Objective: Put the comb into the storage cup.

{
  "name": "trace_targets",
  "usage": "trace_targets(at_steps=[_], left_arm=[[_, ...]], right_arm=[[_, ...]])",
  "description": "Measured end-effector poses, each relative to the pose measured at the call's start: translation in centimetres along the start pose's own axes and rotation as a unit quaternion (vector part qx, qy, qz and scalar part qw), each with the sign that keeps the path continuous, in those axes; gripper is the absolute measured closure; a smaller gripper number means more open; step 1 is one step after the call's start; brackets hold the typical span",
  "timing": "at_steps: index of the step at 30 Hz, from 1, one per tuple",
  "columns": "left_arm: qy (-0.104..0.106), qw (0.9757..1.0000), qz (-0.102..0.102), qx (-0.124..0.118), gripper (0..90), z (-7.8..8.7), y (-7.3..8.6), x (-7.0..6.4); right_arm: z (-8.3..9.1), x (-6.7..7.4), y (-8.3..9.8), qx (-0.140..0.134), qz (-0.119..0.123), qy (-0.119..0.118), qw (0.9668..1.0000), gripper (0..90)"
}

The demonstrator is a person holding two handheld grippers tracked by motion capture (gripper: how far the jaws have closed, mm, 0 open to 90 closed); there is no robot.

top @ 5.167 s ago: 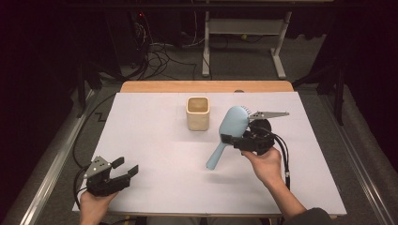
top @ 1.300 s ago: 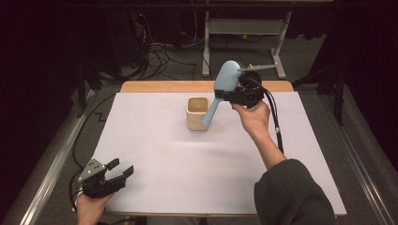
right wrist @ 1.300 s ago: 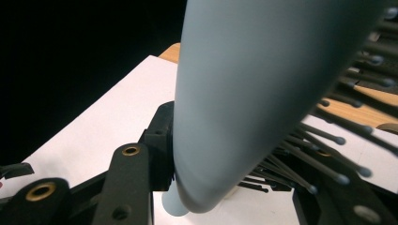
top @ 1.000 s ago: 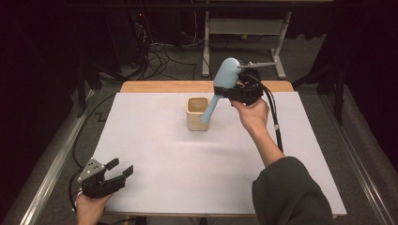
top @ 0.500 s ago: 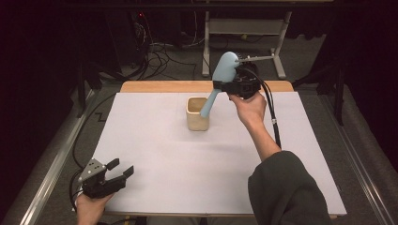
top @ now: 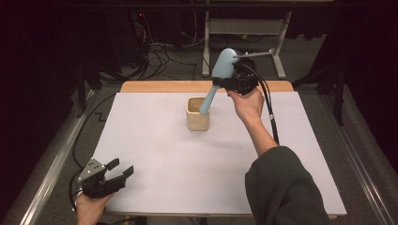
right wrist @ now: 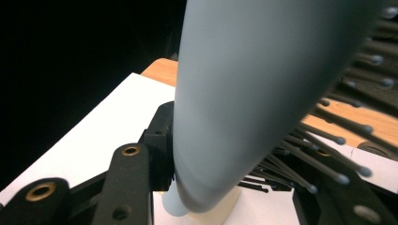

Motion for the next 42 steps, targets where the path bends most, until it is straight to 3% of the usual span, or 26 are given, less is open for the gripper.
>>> trace_targets(at_steps=[18, 42], left_arm=[[0.001, 1.0000, -0.004, 0.000, 32.9, 0.0, 0.0, -0.1], [0.002, 1.0000, -0.006, -0.002, 32.9, 0.1, -0.1, -0.1]], right_arm=[[-1.5, -0.2, -0.2, -0.001, 0.003, 0.020, 0.9998, 55.4], [-5.1, 0.7, 1.5, 0.030, 0.015, 0.033, 0.9989, 55.1]])
Point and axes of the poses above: each handheld gripper's, and its own axes: z roughly backward along the jaws, y roughly out of its underside, x roughly to its left, the point moved 2 cm from there along -z, roughly forward along the jaws, and after that the axes turned 4 degrees about -y, right-handed, at the moved point
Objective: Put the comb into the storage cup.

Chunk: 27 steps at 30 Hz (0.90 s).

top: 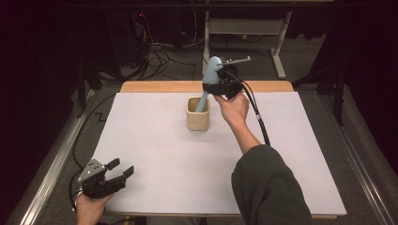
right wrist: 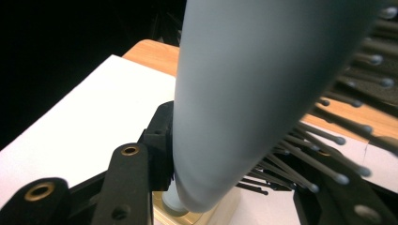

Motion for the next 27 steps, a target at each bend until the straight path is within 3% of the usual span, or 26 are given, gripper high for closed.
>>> trace_targets(at_steps=[21, 27], left_arm=[[0.002, 1.0000, -0.001, -0.001, 33.4, 0.1, 0.0, 0.0], [0.002, 1.0000, -0.001, -0.001, 33.4, 0.0, 0.0, 0.0]], right_arm=[[-2.1, 0.6, 1.1, 0.022, 0.009, 0.006, 0.9997, 54.9], [-2.4, 0.1, 1.8, 0.023, 0.004, 0.006, 0.9997, 54.7]])
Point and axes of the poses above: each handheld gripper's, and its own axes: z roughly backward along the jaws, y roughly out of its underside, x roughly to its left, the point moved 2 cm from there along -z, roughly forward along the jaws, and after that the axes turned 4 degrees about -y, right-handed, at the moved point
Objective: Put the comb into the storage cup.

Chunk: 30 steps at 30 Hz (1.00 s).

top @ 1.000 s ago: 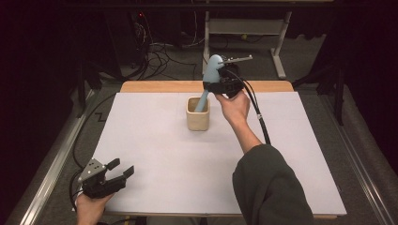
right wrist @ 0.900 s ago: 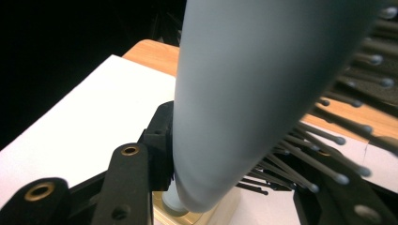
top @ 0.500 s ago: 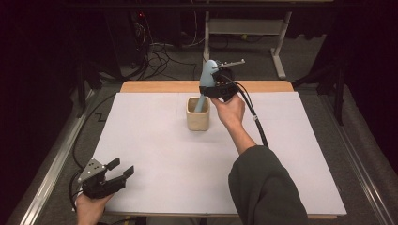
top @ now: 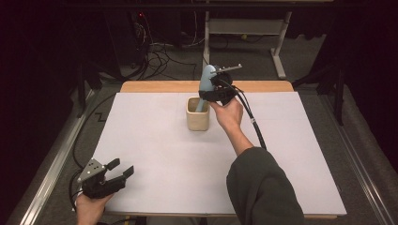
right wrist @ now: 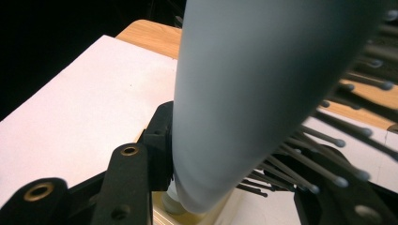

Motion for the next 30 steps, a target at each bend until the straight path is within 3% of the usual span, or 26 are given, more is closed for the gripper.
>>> trace_targets(at_steps=[14, 19, 30], left_arm=[[-0.004, 1.0000, 0.007, -0.004, 33.7, 0.1, 0.1, 0.1], [-0.007, 1.0000, -0.004, 0.000, 33.6, 0.1, 0.1, -0.1], [-0.004, 1.0000, -0.003, 0.000, 33.6, 0.1, 0.1, -0.2]], right_arm=[[-1.0, -0.5, 1.1, 0.012, -0.004, 0.007, 0.9999, 54.2], [-1.2, -0.4, 1.3, 0.014, -0.002, 0.007, 0.9999, 54.1], [-1.9, 0.1, 1.6, 0.017, 0.004, 0.009, 0.9998, 53.2]])
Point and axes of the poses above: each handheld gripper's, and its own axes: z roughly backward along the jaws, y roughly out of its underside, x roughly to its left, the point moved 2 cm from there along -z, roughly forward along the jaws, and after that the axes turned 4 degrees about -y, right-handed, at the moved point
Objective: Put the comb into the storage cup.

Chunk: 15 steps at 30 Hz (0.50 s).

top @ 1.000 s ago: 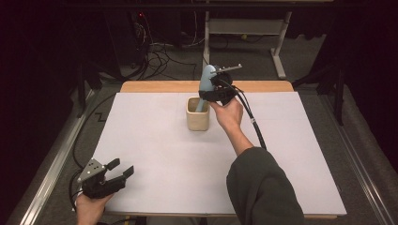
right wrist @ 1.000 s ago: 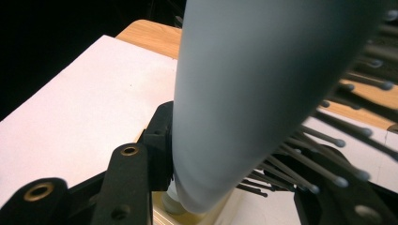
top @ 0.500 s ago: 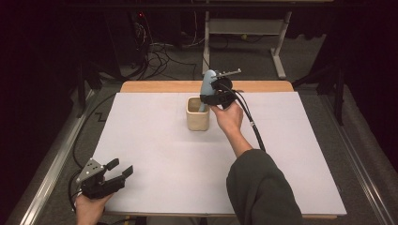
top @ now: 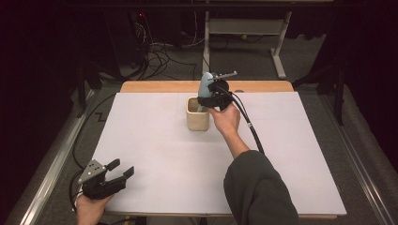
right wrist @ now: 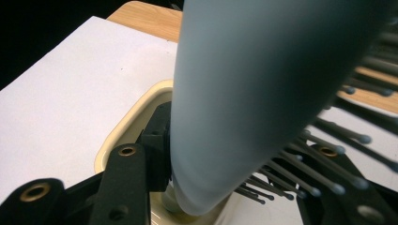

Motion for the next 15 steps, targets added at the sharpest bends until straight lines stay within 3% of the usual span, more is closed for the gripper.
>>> trace_targets(at_steps=[15], left_arm=[[0.000, 1.0000, -0.003, 0.001, 33.2, -0.11, -0.04, -0.15]], right_arm=[[0.02, -0.40, -0.01, 0.003, -0.003, 0.007, 1.0000, 45.9]])
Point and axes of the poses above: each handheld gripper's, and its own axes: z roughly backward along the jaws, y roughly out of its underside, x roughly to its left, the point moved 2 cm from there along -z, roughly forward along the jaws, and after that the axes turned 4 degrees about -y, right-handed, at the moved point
